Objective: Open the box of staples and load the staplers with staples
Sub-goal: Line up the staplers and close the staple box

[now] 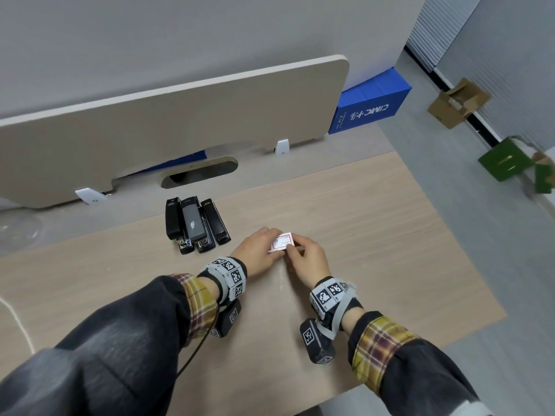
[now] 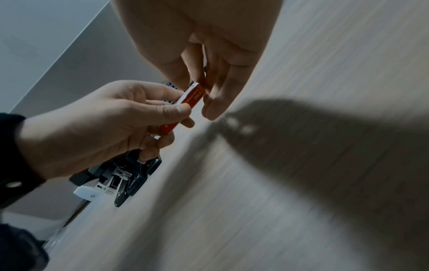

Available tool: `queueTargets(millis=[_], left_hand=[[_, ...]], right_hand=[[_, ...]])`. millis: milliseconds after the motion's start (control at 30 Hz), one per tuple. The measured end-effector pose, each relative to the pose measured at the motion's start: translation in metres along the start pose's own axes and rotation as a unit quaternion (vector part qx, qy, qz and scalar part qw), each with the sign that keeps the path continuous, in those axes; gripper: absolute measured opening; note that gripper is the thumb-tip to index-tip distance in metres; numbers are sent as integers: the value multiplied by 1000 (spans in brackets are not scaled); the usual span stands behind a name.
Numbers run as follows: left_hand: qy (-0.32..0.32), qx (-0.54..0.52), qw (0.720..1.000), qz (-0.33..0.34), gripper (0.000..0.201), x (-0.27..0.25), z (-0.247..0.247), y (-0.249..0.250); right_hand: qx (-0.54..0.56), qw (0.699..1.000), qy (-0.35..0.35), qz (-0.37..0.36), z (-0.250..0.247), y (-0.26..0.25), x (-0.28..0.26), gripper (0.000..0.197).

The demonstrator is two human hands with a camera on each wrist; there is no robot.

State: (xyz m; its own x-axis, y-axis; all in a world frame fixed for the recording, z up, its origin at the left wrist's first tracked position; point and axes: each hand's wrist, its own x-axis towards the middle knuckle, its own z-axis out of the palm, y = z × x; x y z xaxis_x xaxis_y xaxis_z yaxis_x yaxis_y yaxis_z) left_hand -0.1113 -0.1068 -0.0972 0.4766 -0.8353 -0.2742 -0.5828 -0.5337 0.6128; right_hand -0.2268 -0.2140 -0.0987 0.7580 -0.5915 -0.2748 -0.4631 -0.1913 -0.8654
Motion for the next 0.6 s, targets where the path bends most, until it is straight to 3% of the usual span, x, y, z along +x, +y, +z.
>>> queueTargets(millis=[100, 367, 600], left_hand=[[-3, 3, 1000, -9, 40, -3, -3, 1], [5, 11, 996, -90, 53, -14, -10, -13], [21, 13, 987, -157, 22, -18, -17, -27]], right_hand=[[8, 1000, 11, 23, 3, -2, 1, 37], [36, 996, 39, 74, 13, -4, 20, 16], [15, 992, 72, 106, 29, -12, 37, 10]])
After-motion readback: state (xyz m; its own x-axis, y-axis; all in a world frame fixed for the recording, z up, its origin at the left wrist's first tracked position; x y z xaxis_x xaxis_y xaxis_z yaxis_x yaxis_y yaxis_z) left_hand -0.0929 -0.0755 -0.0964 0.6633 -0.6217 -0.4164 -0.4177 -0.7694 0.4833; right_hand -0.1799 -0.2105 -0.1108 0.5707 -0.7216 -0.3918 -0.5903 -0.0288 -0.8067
